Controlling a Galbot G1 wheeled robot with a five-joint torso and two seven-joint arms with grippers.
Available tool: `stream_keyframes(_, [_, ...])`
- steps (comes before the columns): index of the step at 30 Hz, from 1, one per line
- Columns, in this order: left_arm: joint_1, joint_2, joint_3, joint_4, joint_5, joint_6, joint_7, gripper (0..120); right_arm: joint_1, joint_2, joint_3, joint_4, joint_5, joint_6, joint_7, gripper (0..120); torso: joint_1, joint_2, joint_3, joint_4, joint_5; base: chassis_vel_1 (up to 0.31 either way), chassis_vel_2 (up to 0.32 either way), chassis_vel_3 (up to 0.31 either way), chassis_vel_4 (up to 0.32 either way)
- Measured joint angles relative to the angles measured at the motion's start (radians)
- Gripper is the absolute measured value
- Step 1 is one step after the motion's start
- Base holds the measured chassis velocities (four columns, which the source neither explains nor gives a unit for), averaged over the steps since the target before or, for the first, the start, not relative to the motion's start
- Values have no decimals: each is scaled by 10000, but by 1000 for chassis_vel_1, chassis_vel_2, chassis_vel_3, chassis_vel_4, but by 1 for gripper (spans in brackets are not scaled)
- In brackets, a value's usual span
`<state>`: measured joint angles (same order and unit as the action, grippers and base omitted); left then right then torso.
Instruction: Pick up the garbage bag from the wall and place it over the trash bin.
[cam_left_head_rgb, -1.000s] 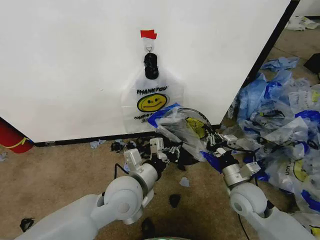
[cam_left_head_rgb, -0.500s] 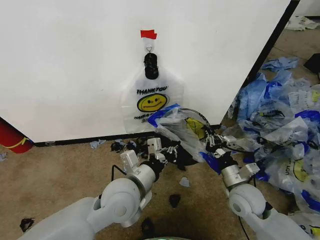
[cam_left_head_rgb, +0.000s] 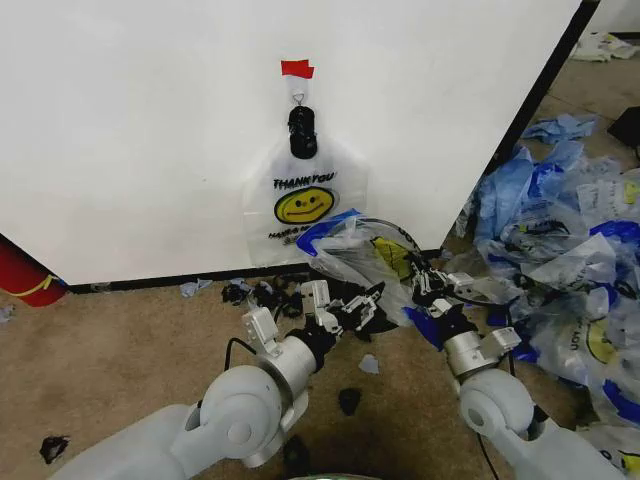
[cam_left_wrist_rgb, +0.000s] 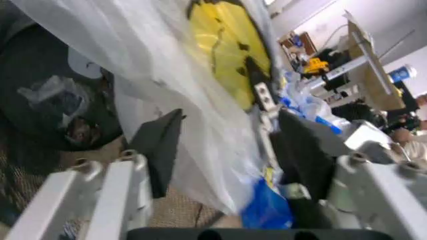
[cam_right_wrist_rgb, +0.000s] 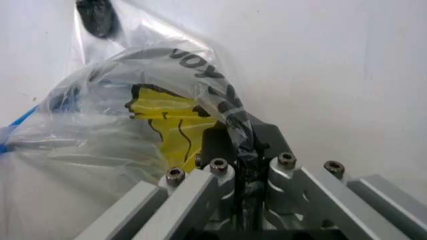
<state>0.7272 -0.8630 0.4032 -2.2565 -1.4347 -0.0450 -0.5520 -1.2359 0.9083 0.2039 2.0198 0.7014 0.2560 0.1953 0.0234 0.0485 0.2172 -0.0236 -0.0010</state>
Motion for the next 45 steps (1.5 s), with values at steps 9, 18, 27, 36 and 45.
stream_keyframes(9, [-282,-81,128,248,-81,23,-315,84,-102,-40,102,37,-26,-2,-4,0,0,0,1,0,0,0,0,0,0])
stream_keyframes(18, [-326,-53,146,210,-77,-58,-329,49,-85,-40,143,81,7,-11,-7,0,0,0,0,0,0,0,0,0,0])
stream_keyframes(27, [-346,-18,173,216,-34,-198,-226,15,-62,-52,104,113,25,-32,-10,0,0,0,0,0,0,0,0,0,0])
stream_keyframes(36, [-247,-20,167,212,10,-206,-266,0,-92,-29,117,123,30,-35,-10,0,0,0,0,0,1,0,0,0,0])
stream_keyframes(45, [-46,54,66,87,105,-199,-281,0,-105,30,192,287,631,-120,126,0,0,0,0,0,1,0,0,0,0])
